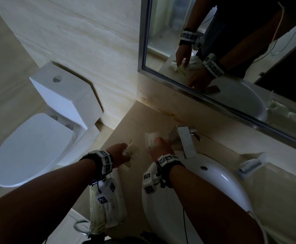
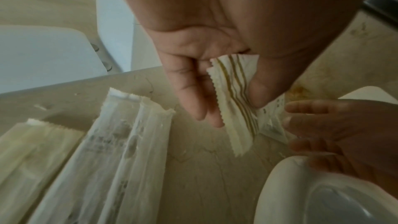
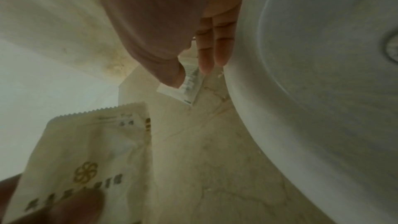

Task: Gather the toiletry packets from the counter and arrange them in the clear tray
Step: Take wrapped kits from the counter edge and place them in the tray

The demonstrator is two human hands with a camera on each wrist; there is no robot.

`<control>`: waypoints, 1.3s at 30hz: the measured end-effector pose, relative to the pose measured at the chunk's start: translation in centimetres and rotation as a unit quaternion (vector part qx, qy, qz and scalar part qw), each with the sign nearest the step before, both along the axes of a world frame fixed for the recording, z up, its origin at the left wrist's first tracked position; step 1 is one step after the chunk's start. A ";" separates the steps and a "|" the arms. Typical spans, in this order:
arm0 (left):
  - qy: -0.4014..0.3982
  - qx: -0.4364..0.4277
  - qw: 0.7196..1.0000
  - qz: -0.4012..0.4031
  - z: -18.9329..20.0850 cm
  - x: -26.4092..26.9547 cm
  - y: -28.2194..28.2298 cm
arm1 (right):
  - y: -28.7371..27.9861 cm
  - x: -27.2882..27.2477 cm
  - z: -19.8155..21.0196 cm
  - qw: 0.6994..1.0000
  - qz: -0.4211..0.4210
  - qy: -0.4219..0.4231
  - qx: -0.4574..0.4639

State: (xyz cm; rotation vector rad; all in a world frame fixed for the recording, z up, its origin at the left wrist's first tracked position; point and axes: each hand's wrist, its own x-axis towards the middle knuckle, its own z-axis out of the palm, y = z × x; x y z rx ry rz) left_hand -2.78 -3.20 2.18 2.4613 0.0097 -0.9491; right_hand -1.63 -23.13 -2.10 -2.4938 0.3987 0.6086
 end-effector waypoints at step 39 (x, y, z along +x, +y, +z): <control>0.066 -0.237 0.959 0.143 4.8 -1.9 -5.1 | -1.0 -4.2 4.8 0.956 -0.105 0.014 0.272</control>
